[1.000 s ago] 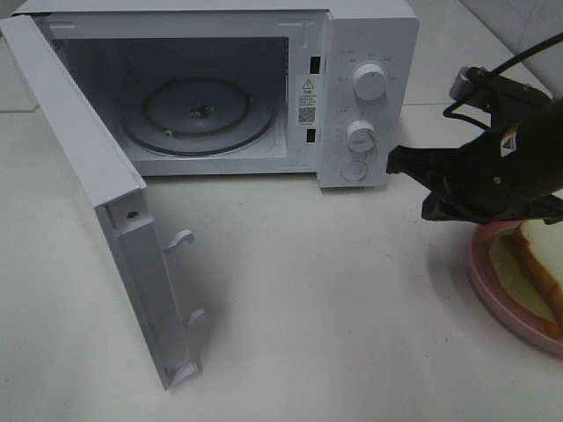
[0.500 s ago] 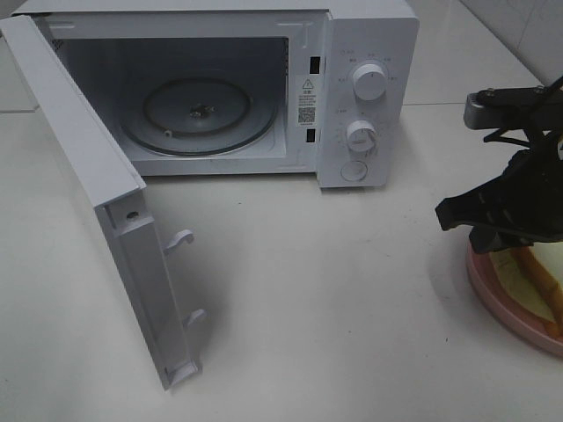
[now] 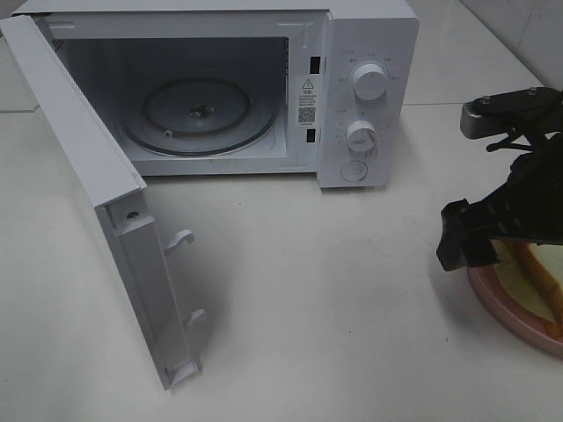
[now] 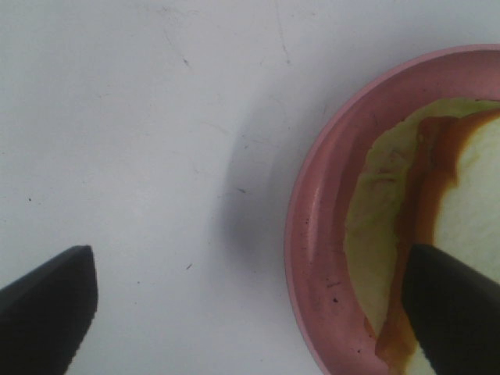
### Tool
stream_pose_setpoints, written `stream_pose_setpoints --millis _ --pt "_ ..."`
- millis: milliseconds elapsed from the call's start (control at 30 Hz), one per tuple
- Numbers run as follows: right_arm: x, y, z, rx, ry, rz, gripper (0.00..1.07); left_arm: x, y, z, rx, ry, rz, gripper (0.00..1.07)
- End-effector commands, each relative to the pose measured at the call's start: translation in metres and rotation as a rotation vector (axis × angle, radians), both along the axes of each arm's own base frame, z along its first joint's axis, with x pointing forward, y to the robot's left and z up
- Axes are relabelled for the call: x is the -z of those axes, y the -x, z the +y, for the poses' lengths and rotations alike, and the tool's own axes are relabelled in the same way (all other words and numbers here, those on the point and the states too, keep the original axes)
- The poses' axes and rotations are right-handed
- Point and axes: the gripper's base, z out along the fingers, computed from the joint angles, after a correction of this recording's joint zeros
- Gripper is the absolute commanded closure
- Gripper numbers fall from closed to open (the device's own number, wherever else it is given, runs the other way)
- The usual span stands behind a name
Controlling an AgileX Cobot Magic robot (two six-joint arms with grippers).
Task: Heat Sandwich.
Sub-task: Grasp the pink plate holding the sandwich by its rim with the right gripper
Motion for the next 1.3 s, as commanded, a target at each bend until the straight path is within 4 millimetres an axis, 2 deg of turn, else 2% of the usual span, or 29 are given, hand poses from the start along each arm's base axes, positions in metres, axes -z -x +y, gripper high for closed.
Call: stream_pose_setpoints --millis 33,300,433,533,733,867,1167,1300 --pt "-0.002 0.002 -0.003 -0.001 0.017 0.006 0.07 0.000 0.002 0.000 0.006 0.010 -0.018 0.09" --pt "-0.001 -0.001 -0.008 0.032 0.066 -0.014 0.09 0.000 0.002 0.000 0.006 0.010 -0.018 0.09" --pt "0.008 -0.005 -0.006 0.038 0.069 0.028 0.10 0.000 0.002 0.000 0.006 0.010 -0.018 0.09" --pt "0.017 -0.016 -0.003 0.037 0.085 0.076 0.11 0.000 0.002 0.000 0.006 0.010 -0.018 0.09" --pt "0.024 -0.031 0.001 0.036 0.091 0.096 0.12 0.000 0.002 0.000 0.006 0.010 -0.018 0.09" --pt "0.033 -0.039 0.003 0.029 0.102 0.125 0.13 0.000 0.002 0.000 0.006 0.010 -0.018 0.09" --pt "0.070 -0.043 0.004 0.023 0.145 0.256 0.15 0.000 0.002 0.000 0.006 0.010 -0.018 0.09" --pt "0.077 -0.044 0.005 0.017 0.148 0.267 0.16 0.000 0.002 0.000 0.006 0.010 -0.018 0.09"
